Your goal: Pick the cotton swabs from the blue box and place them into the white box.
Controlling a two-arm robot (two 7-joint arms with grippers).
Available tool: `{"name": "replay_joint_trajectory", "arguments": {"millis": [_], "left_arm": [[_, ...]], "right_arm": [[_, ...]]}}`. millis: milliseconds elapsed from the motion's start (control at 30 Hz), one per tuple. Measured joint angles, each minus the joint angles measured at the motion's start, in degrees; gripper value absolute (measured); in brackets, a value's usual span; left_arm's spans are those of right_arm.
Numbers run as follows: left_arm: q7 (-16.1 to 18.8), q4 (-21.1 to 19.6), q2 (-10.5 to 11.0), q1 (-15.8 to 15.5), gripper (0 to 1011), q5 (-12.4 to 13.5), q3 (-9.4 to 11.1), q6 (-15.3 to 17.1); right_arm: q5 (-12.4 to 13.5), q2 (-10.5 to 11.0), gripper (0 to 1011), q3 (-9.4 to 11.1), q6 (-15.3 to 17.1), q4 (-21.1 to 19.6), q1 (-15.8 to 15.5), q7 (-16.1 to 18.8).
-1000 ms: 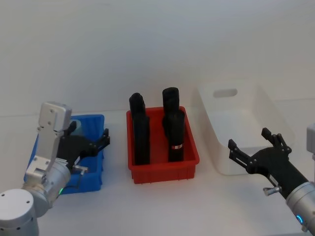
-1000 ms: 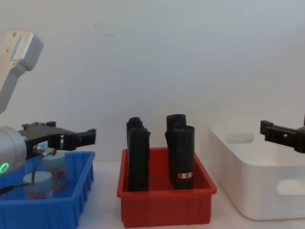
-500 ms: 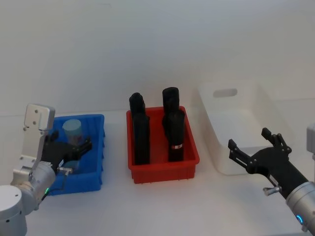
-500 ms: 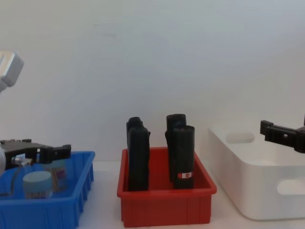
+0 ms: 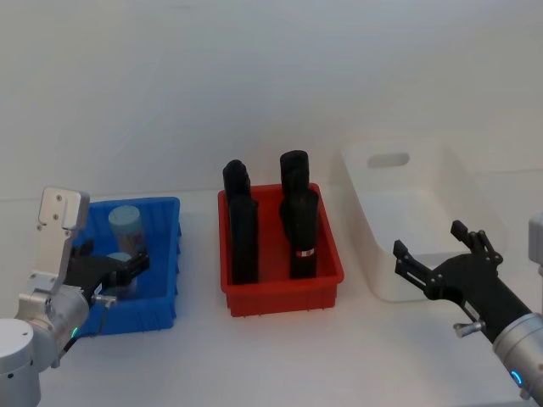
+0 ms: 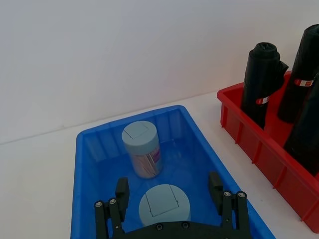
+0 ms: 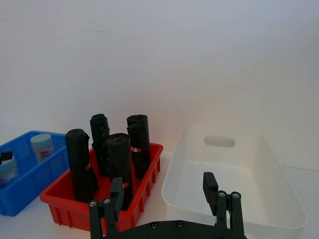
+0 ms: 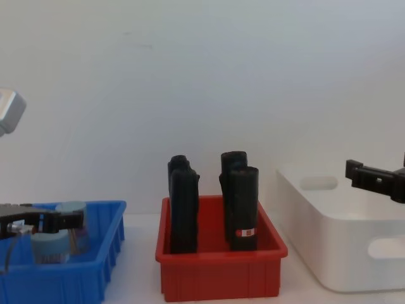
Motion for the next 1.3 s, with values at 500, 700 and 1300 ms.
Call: {"name": "replay_joint_trajectory", "arguments": {"millis": [500,700,1300], "left_arm": [[-1.50,3.98,-0.93,-1.44,1004,0.10,-0.11,0.70],[-1.98,4.92,-1.17,-1.77,965,0.15,-0.14,0.82],[-2.96,4.03,-1.24,-1.48,661,1.25,-0.18,0.89]], "right_arm": [[0.00,0.00,1002,0.00,0.00,0.00,0.00,0.00],[0.00,0.00,1001,0.00,0.00,0.00,0.00,0.00],[0.00,0.00,1001,0.00,0.00,0.00,0.00,0.00]]}}
